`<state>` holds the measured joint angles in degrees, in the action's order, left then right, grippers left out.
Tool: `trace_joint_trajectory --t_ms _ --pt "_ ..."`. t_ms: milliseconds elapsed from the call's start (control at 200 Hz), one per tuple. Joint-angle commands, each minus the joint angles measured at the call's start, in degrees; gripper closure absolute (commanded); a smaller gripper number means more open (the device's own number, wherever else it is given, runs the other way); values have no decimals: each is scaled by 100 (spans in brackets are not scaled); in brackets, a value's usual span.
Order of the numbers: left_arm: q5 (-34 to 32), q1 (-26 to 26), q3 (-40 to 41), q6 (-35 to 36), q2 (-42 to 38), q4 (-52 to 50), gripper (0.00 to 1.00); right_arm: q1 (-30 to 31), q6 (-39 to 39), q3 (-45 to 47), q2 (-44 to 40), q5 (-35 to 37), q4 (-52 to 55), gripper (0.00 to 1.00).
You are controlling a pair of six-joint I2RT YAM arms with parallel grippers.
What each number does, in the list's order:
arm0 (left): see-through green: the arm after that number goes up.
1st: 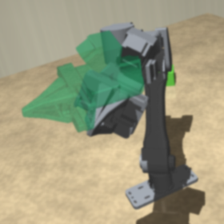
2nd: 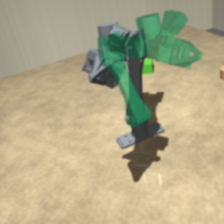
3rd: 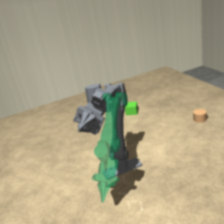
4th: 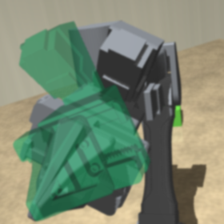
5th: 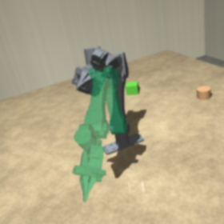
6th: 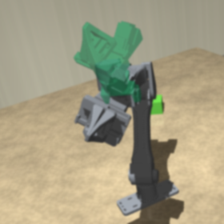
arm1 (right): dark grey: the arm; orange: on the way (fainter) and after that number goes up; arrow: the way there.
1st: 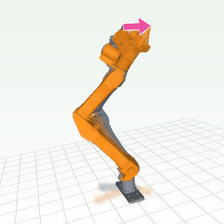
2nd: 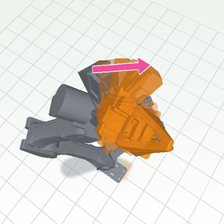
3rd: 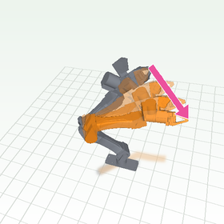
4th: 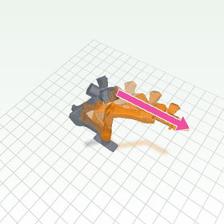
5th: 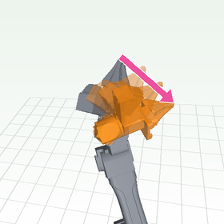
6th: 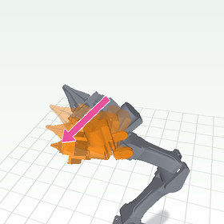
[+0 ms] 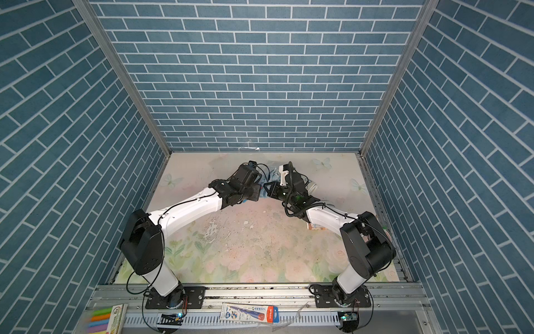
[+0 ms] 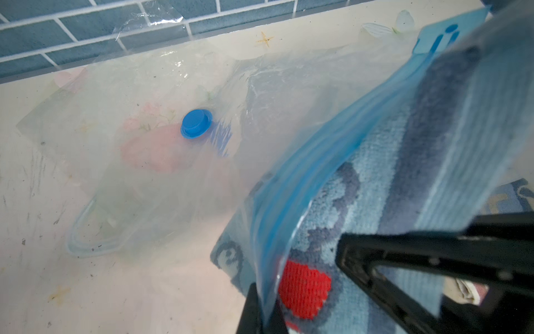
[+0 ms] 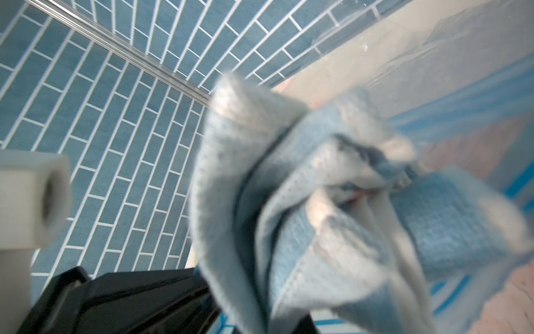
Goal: Place the folded towel into the vacuum bag
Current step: Place the towel in the vacuum bag.
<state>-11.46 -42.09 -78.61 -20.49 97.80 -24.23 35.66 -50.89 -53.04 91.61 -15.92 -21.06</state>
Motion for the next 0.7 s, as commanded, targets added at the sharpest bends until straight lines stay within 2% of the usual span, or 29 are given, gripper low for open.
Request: trace_joint_trajectory --t_ms 0,95,200,370,545,695 --pt "12 1 15 -55 -135 138 100 -4 -442 -269 53 246 612 100" --pt "8 16 8 -70 -134 138 100 3 -495 -189 23 245 691 100" --pt "17 16 28 -95 -138 154 100 7 -552 -161 -61 339 912 94" --pt "107 13 39 -225 -115 214 100 2 -1089 -352 -100 628 1687 93" --pt "208 7 85 -352 -112 284 100 8 -1828 -402 -9 720 1531 95" --pt "373 -18 148 -459 -114 375 100 23 -2045 -588 170 834 1421 95"
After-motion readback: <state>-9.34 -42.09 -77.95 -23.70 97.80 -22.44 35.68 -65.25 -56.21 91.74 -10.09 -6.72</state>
